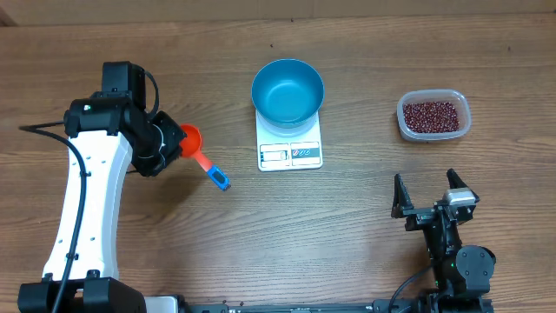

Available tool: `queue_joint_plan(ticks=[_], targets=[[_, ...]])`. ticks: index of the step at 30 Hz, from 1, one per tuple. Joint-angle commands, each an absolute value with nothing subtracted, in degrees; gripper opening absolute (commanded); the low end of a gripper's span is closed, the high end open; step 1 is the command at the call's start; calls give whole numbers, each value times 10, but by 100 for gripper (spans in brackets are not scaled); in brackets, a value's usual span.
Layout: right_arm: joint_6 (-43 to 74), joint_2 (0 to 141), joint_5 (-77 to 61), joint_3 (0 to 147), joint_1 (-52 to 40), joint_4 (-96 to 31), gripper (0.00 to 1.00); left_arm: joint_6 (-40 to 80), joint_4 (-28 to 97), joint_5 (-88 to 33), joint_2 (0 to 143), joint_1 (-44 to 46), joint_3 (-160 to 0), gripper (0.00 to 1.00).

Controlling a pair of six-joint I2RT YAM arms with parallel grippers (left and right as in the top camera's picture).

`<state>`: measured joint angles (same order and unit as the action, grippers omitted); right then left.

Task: Scoop item into bowl and weigh 150g on scale
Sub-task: 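Carry the red scoop toward the center above the scale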

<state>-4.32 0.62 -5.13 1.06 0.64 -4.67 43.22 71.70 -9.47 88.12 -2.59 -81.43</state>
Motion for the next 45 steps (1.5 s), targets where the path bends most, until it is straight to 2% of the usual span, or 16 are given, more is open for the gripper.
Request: queue_joint_plan(ticks=[1,13,29,45], targets=[[-44,1,-52,4,3,-44,100,451,731,-101,867,-22,-824,4],[-44,1,-52,4,3,-44,100,467,788,-57,839,-6,-824,4],[-44,1,-52,4,3,-44,100,563,781,65,822,156,-824,4],[-44,1,-52,4,3,-44,100,665,728,61,822,253,-824,4]])
